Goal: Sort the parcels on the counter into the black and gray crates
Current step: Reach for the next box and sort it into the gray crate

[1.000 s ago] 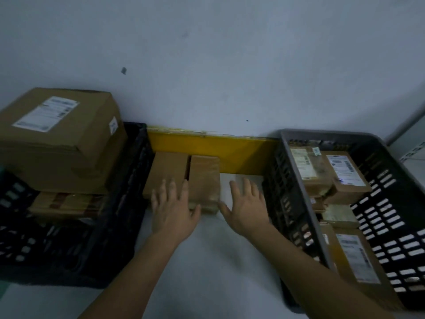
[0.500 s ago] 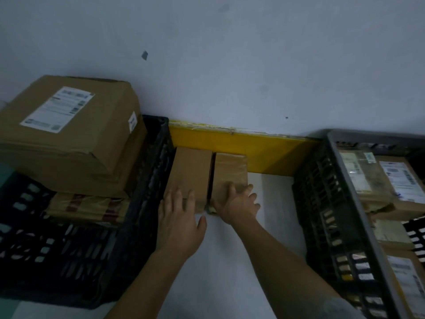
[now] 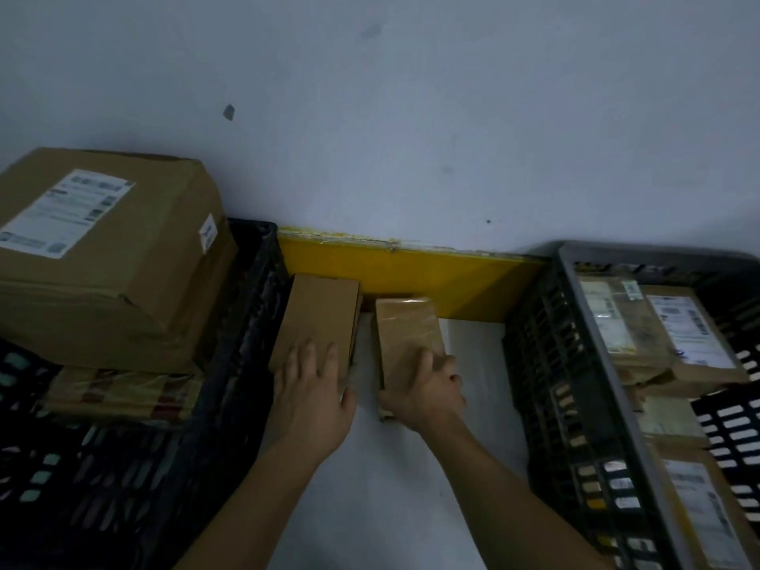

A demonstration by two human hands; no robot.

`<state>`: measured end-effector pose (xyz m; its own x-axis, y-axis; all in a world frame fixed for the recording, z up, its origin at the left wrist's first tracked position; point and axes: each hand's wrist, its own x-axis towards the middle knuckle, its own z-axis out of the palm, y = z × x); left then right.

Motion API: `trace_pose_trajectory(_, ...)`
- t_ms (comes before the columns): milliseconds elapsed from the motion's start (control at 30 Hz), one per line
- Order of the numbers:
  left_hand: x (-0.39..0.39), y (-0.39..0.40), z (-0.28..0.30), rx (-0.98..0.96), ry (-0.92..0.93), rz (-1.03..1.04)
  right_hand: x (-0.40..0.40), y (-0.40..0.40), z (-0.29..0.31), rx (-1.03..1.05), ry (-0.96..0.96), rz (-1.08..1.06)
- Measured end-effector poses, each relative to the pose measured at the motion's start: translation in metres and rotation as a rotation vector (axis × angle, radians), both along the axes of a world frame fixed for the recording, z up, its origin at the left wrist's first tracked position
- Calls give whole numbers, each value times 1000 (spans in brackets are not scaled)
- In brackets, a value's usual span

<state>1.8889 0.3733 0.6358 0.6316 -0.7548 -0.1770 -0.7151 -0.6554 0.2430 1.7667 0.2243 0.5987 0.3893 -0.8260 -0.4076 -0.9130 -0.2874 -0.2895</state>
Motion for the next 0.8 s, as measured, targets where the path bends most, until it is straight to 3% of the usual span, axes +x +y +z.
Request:
trace_pose_trajectory(200,-19,-26,19,-137,209,13,-51,29,44,-170,-207,-5)
trace_pose_trajectory(367,-65,-46,50,-543,518,67,-85,65,72,-377,-292,-3)
trace_pose_trajectory(433,-83,-51,62,-622,589,121,-94,80,79,-464,-328,42)
trace_pose_trajectory(667,-82,-52,92,-670,722,194,-122,110,86,-537,-713,190)
trace_pose_trajectory(800,-76,-50,100,-663,749,200,-131,111,97,-417,-983,236)
